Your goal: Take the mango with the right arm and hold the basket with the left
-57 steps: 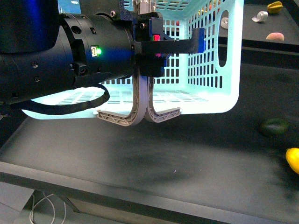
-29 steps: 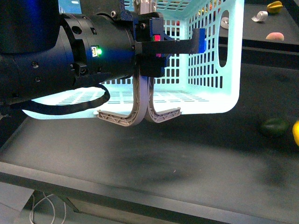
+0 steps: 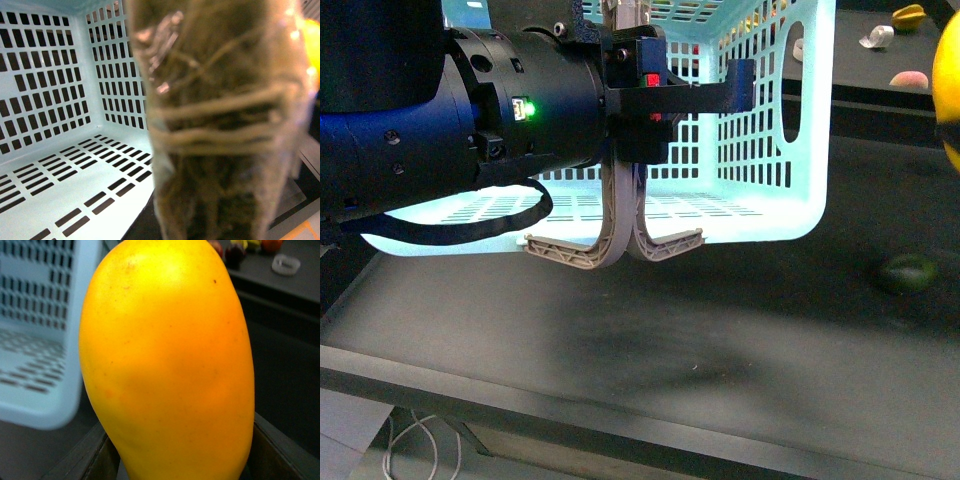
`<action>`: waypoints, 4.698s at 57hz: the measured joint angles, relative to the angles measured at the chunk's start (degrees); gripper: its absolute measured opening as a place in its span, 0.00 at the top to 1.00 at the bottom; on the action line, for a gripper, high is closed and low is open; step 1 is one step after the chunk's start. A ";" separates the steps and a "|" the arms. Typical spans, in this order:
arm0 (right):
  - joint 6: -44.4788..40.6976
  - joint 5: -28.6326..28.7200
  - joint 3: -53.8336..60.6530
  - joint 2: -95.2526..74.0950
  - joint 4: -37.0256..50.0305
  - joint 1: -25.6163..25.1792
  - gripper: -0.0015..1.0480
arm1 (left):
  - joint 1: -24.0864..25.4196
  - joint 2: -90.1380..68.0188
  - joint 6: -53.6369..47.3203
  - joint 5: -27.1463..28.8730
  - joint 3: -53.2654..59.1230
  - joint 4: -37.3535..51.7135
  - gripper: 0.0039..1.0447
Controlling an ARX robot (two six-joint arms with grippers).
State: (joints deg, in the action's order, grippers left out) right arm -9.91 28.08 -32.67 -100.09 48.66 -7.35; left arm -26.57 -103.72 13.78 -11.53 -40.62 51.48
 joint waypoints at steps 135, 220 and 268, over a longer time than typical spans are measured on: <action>30.80 -35.50 31.10 50.84 -1.46 14.99 0.08 | 0.15 -0.52 0.42 0.04 0.02 0.00 0.96; 10.12 -28.02 32.37 87.06 -35.43 7.48 0.98 | 0.15 -0.52 0.42 -0.02 0.00 0.00 0.96; 10.08 -27.98 32.33 99.78 -48.54 7.48 0.98 | 0.15 -0.52 0.39 -0.02 0.00 0.00 0.96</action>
State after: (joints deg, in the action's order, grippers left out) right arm 0.16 0.10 -0.34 -0.32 0.12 0.12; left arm -26.41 -104.25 14.17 -11.55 -40.62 51.48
